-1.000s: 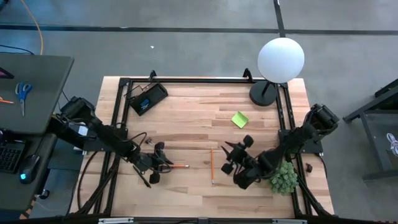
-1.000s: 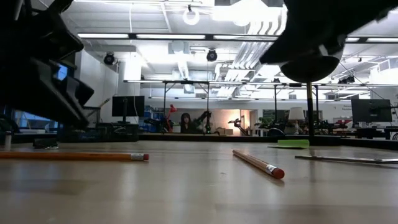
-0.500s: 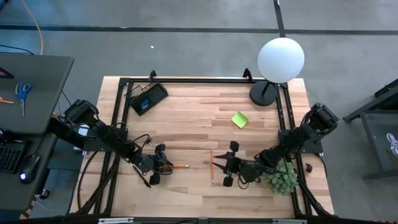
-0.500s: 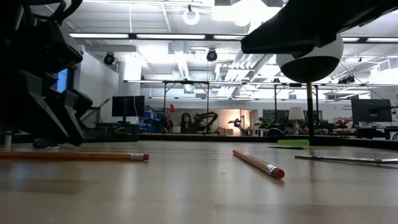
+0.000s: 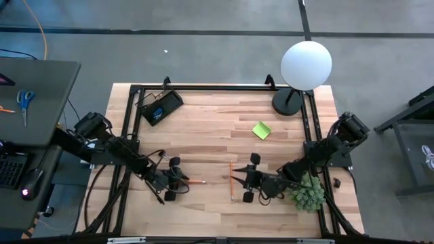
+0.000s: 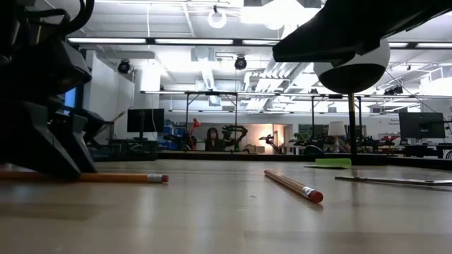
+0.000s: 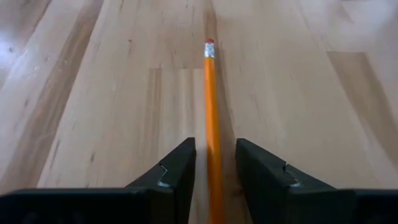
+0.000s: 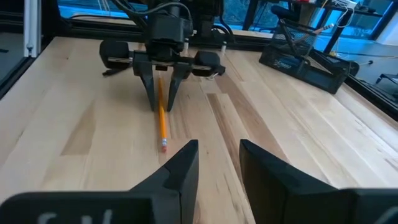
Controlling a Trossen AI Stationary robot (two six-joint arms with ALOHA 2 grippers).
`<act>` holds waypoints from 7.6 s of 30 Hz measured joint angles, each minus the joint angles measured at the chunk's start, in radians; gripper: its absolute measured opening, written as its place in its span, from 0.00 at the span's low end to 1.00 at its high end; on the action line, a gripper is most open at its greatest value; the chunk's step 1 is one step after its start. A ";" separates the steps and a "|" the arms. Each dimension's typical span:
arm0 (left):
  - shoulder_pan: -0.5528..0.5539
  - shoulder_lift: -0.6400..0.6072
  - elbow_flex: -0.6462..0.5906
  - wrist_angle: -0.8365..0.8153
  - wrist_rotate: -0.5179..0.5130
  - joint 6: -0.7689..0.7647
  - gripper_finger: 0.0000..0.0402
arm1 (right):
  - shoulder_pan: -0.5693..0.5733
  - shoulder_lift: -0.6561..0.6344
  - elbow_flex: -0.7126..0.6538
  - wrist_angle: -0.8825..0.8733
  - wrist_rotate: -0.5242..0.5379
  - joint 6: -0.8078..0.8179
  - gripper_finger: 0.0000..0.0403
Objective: Pick and place office supplies into organizer
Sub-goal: Put the orange pencil into the top left section of the desk organizer
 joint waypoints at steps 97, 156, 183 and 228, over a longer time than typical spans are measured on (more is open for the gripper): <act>0.002 0.033 0.041 0.795 -0.191 0.488 0.04 | -0.231 0.303 0.141 0.807 -0.497 -0.290 0.03; 0.052 -0.015 0.043 0.632 -0.194 0.320 0.19 | -0.304 0.309 0.429 0.227 -0.617 -0.253 0.03; 0.080 -0.159 0.022 0.450 -0.162 0.272 0.01 | -0.307 0.301 0.430 0.125 -0.509 -0.252 0.24; 1.172 -0.943 -0.022 -0.180 0.304 0.508 0.00 | -0.206 0.244 0.429 -0.170 -0.263 -0.141 0.25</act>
